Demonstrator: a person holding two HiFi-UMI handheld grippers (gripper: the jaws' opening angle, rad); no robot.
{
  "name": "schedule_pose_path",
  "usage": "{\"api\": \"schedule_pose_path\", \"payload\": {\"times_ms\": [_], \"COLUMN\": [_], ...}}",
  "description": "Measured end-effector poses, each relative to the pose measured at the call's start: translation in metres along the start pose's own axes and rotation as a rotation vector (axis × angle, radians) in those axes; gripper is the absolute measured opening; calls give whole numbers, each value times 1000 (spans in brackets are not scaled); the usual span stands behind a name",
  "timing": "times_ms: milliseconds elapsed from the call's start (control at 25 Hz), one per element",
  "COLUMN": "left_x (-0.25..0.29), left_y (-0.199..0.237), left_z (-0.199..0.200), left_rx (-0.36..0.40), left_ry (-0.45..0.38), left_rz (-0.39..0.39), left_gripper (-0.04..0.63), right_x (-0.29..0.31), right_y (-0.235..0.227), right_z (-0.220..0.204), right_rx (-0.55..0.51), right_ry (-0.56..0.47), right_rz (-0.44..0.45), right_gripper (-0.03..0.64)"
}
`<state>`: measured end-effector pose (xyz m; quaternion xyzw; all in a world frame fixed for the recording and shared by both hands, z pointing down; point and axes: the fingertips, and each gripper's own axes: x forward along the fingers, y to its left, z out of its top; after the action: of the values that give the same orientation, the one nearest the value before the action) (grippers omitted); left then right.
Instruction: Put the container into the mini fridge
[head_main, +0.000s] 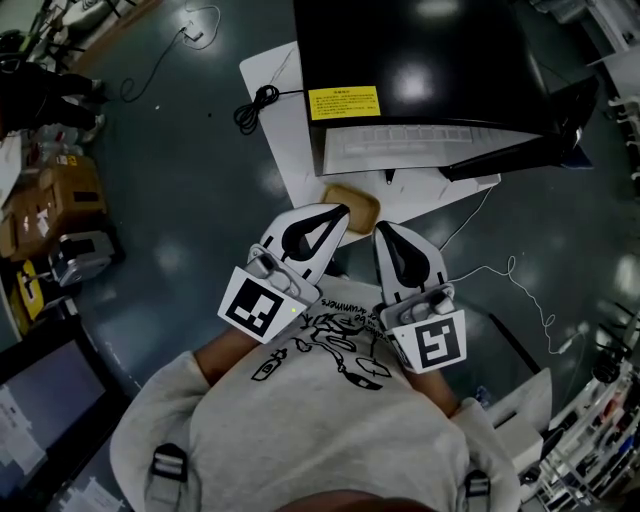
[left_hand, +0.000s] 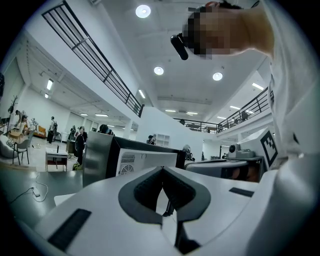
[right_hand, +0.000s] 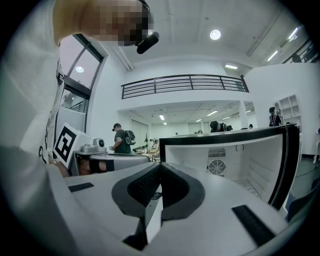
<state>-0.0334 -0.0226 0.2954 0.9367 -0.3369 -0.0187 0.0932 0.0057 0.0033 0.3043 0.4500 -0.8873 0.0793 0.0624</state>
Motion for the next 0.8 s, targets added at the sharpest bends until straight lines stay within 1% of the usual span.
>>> {"api": "schedule_pose_path", "payload": {"times_ms": [120,440,640,800], "left_x": [1,0,3,8], "left_y": [11,26,24,18], "left_z": [-3,-10,-18,-28], "left_rx": [0,-4,-3,0], "left_ry": [8,25,42,68], "left_rz": [-6,-2,0,-3], "left_gripper": [14,14,14,14], "right_x": [9,20,17,16], "right_y": [-2,-10,-17,-24], "right_z": [-2,-12,-17,-20], "right_rx": [3,10,-2,-23], "right_ry": [-3,31,41,28], "right_rz": [-16,-42,-48,-66], "right_gripper": [28,28,28,28]}}
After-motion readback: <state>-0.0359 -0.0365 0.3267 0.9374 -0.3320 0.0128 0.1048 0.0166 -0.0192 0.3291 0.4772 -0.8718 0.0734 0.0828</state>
